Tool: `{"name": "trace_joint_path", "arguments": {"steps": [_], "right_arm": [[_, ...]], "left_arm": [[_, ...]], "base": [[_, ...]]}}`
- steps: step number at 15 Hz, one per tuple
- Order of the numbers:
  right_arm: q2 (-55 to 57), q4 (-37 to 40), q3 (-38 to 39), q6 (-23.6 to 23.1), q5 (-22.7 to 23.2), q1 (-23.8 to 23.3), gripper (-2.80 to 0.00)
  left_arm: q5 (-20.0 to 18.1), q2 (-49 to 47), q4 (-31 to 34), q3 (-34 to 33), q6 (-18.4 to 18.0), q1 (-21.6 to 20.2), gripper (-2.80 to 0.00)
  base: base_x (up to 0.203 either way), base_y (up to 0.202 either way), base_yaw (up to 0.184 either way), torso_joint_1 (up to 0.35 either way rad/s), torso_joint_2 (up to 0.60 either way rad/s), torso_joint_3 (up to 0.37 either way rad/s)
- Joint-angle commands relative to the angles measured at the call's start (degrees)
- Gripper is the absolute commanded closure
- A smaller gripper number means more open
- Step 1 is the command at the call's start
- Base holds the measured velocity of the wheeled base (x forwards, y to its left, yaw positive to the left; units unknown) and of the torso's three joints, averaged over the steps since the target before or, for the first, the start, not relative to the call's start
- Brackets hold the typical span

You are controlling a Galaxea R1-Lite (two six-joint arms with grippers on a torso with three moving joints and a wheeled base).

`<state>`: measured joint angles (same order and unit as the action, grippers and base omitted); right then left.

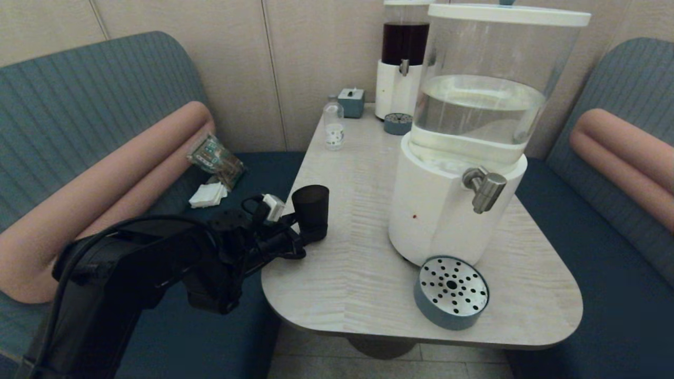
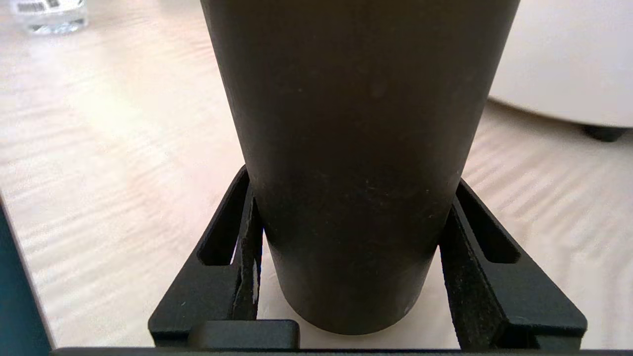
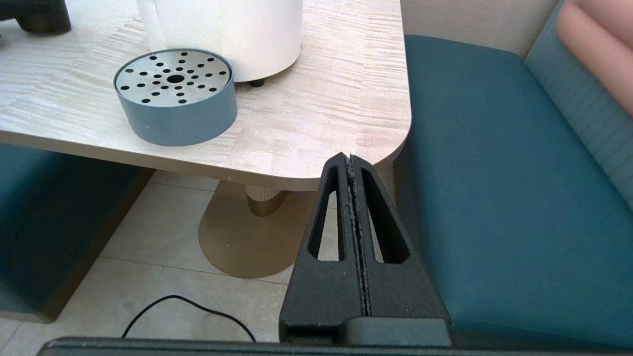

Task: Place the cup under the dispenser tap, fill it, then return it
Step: Place the cup next to the water dispenser

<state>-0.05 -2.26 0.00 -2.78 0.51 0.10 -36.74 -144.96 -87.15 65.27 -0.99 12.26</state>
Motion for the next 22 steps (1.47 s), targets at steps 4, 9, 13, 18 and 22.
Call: {"name": "trace_joint_path", "arguments": {"steps": [4,9,13,18,22], "right_arm": [[-0.04,-0.03,0.85,-0.03,0.02,-0.01,0.00],[-0.04,-0.03,0.84,-0.03,0.02,0.03,0.00],[-0.04,-0.03,0.88,-0.03,0.02,0.06,0.00],[-0.04,-0.03,0.88,-0.03,0.02,-0.01,0.00],[-0.04,-0.03,0.88,-0.03,0.02,-0.01,0.00]], "left_arm": [[0.00,-1.73,-0.51,1.00,0.02,-0.13,-2.80],[0.13,-1.08,-0.51,0.33,-0.74,-0.05,-2.80],[0.27,1.30,-0.51,-3.08,-0.95,-0.05,-2.80],[0.20,7.78,-0.51,-14.22,-1.87,-0.05,-2.80],[0.41,13.62,-0.51,-22.82,-2.84,-0.09,-2.80]], "base": [[0.000,0.000,0.000,0.000,0.00,0.000],[0.000,0.000,0.000,0.000,0.00,0.000],[0.000,0.000,0.000,0.000,0.00,0.000],[0.000,0.000,0.000,0.000,0.00,0.000],[0.000,0.000,0.000,0.000,0.00,0.000]]}}
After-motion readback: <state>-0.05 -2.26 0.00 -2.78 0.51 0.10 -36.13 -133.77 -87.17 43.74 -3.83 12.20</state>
